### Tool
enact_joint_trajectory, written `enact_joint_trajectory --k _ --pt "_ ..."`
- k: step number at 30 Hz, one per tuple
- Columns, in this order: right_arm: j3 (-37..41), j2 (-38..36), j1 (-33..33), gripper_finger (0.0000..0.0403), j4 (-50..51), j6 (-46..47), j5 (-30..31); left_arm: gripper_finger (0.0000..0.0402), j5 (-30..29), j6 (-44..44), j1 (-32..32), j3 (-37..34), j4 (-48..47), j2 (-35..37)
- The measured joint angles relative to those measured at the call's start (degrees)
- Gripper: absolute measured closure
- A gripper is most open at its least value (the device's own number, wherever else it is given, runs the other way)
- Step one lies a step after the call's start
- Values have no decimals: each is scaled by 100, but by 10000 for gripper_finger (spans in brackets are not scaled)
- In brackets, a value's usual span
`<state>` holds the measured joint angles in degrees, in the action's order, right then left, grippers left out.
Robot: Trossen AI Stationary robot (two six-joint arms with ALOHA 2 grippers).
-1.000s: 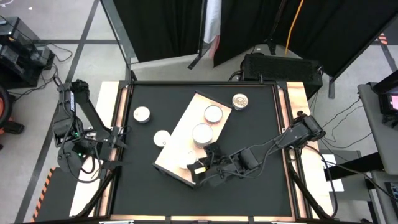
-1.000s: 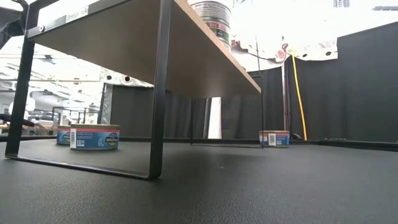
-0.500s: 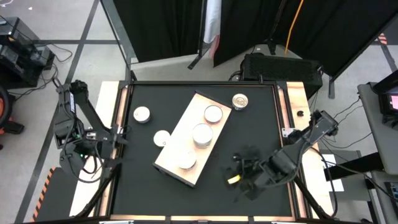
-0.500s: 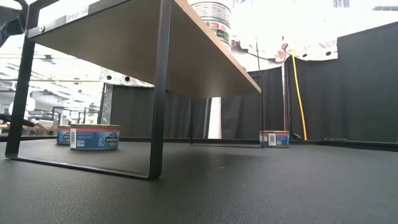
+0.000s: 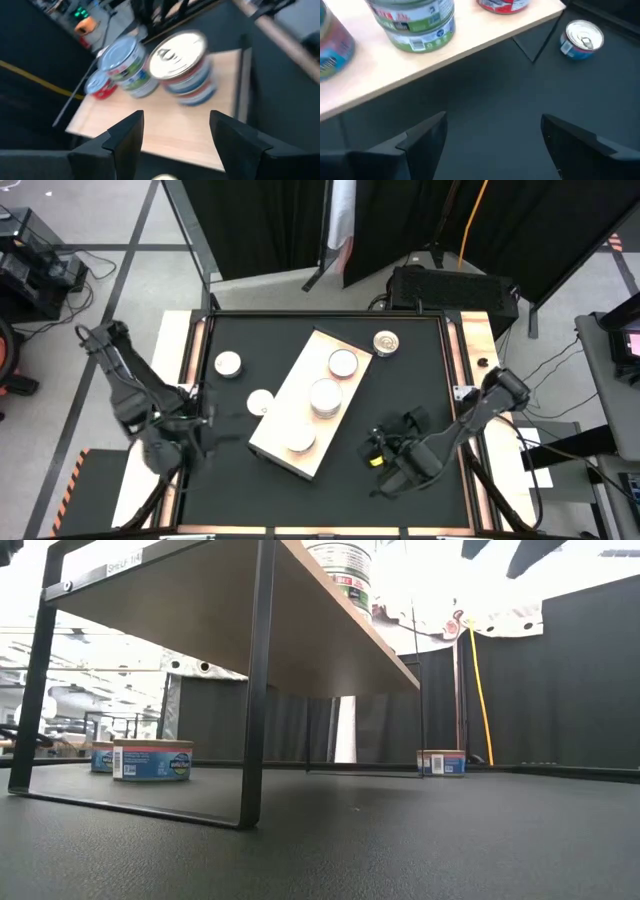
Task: Stack canned seafood by type on shelf
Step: Adjust the stacked blue tuna cans on the shelf
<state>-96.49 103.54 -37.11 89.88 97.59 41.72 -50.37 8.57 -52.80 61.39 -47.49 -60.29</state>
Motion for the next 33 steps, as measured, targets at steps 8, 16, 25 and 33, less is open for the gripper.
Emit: enact_joint_trajectory --k 8,16,25,33 --pt "0 95 393 90 9 -1287 -148 171 108 -470 983 0 473 -634" --pt "0 -387 560 90 12 -2514 -31 189 674 -562 1497 0 1112 -1240" --pt "0 -965 555 90 15 -3242 396 268 1096 -116 1751 0 1286 -1569" --pt "0 -1343 599 90 16 -3670 677 300 1534 167 1928 0 1333 -1933"
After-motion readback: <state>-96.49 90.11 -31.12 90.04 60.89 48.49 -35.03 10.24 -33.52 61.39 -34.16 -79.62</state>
